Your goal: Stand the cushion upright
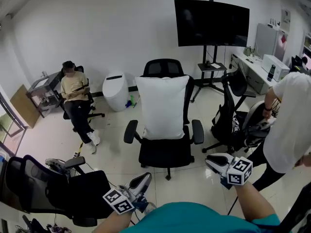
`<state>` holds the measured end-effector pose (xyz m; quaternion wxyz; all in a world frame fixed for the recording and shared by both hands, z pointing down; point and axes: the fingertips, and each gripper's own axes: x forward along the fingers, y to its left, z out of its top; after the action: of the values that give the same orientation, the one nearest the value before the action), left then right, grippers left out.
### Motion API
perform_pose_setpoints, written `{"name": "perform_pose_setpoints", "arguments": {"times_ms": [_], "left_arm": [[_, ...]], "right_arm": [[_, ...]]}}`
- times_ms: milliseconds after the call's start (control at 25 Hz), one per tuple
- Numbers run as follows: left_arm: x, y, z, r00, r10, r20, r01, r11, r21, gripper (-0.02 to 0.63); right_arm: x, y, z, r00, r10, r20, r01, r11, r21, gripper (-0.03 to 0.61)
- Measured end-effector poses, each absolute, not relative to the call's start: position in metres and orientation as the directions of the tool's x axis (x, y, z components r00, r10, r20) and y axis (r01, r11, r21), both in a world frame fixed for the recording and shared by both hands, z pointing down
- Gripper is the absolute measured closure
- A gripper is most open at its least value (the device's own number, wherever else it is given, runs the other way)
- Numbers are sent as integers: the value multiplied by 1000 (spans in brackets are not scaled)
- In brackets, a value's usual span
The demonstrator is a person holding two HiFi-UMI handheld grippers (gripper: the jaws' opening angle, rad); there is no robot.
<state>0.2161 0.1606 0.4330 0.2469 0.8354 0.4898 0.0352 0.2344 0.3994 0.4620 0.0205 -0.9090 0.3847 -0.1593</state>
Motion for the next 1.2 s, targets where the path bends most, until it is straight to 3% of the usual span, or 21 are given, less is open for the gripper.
{"name": "perform_pose_setpoints", "arguments": {"times_ms": [280,600,960,1200], "left_arm": [[114,216,439,545,826,-143,774,-430,465,601],[61,185,431,607,784,-132,741,-498,450,601],[8,100,444,540,835,-103,793,-464,395,601],[-22,56,460,499,864,-65,810,-438,390,601]], "right_arm": [[134,427,469,579,-769,272,-749,-633,-196,515],[72,393,469,523,-824,219,-785,-566,-252,515],[16,318,466,642,-756,129,-697,-645,-314,575],[-19,268,470,685,-721,103,-641,-665,-383,577]]}}
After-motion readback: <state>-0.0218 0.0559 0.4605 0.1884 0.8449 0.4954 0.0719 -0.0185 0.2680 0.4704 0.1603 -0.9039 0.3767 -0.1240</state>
